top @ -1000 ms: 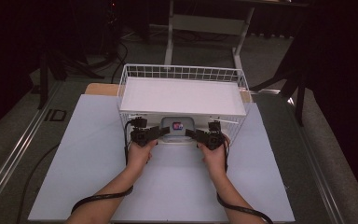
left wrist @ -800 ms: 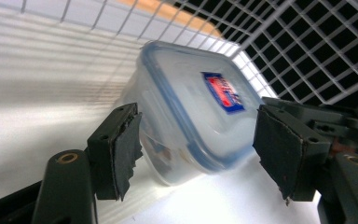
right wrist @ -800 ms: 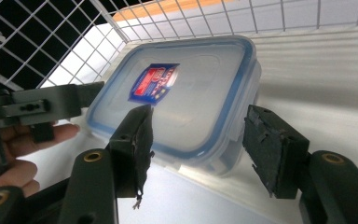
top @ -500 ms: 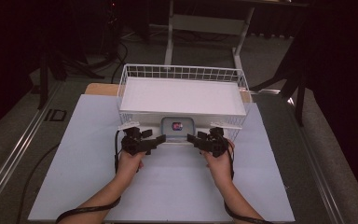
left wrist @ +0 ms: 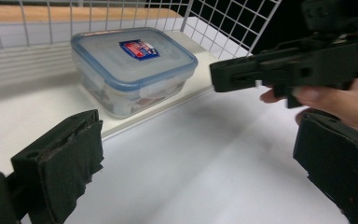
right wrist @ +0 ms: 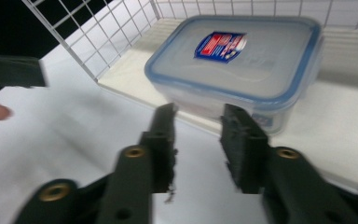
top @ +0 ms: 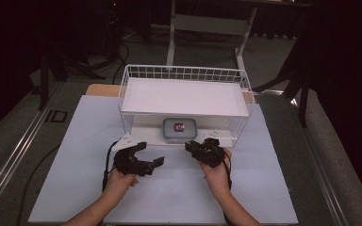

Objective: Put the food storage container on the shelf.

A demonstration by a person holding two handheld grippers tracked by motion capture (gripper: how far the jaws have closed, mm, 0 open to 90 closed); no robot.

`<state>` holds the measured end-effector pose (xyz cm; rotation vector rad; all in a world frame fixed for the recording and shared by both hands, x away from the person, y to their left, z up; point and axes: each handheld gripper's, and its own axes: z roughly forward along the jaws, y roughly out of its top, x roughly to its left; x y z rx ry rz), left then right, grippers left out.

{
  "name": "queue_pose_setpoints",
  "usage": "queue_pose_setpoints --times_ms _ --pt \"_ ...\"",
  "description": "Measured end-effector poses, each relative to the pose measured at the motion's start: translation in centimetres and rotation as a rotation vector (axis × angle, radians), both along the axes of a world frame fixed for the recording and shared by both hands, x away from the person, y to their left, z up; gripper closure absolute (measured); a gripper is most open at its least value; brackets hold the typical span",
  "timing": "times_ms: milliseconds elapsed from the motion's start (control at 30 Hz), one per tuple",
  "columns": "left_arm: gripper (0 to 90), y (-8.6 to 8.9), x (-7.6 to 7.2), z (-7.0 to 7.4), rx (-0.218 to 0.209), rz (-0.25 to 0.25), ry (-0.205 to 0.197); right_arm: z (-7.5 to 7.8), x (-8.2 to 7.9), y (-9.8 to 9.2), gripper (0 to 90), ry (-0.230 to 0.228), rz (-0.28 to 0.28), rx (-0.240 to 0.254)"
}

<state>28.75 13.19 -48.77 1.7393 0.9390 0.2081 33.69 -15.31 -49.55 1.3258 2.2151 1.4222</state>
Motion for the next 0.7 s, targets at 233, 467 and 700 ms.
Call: queue_pose_setpoints --times_ms 233,467,700 --pt "2.4 1.6 -2.2 -0.7 0.040 0.017 -0.027 -0.7 0.1 1.0 89.7 0.022 -0.001 -0.029" --pt "2.4 2.6 -2.8 -2.7 0.011 0.058 0.000 -1.8 0.9 2.8 89.9 0.032 0.006 -0.051" --pt "2.4 2.3 -2.9 -3.1 0.046 0.044 -0.015 -2.4 2.3 4.1 89.8 0.017 -0.018 -0.070"
